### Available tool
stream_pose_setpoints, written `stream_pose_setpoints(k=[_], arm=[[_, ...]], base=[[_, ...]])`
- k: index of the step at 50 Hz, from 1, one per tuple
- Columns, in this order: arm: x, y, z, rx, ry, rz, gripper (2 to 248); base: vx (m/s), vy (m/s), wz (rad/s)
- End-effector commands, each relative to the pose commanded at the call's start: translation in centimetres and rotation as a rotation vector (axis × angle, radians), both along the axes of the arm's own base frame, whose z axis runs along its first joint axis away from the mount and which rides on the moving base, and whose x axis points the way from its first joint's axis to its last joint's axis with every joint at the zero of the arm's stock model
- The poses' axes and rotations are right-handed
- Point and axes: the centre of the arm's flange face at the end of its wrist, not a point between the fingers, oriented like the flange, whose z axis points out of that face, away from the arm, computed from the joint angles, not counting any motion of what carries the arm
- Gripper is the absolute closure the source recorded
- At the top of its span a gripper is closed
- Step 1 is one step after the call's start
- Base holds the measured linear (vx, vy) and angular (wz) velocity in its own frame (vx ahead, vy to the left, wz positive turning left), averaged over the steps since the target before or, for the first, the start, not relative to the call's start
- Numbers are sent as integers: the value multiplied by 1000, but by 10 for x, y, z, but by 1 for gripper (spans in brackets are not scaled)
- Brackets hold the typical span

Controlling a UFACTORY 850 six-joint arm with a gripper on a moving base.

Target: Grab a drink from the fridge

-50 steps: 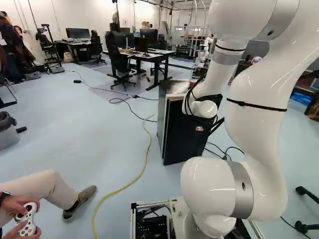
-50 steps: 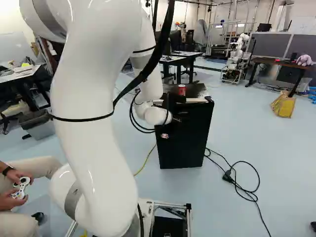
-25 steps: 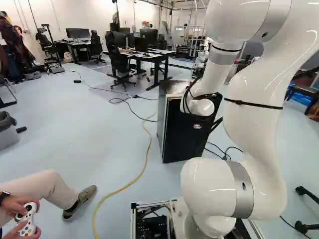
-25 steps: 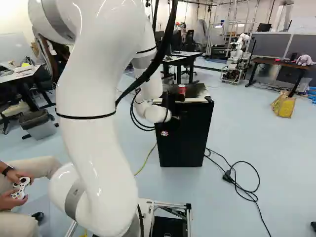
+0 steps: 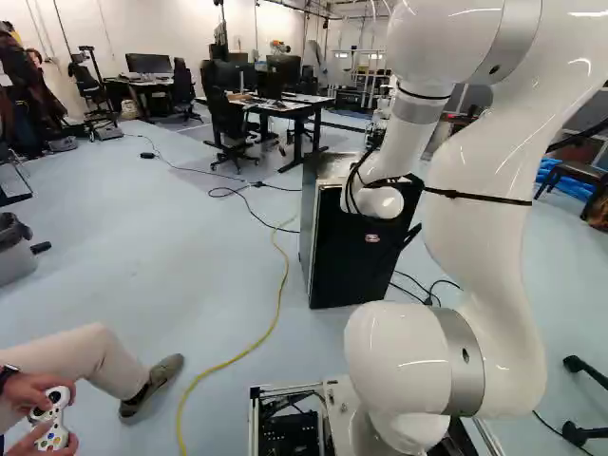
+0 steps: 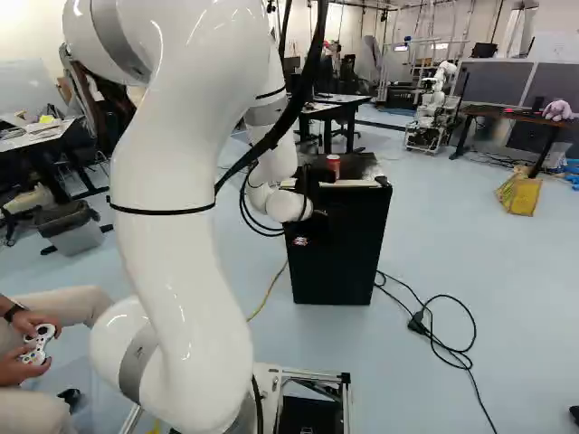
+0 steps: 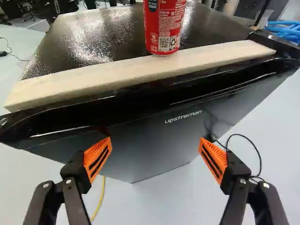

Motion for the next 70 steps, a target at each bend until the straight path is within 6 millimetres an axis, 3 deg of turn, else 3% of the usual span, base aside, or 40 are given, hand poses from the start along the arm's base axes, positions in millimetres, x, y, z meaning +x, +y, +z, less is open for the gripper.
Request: stream_pose_setpoints(k=[21,47,70], arm=[[2,3,0,0,-1,7,3],[-42,11,5,1,9,0,3],[-76,18,24,-54,-169,10,3]], base=[[0,0,0],[0,0,0],[0,0,0]])
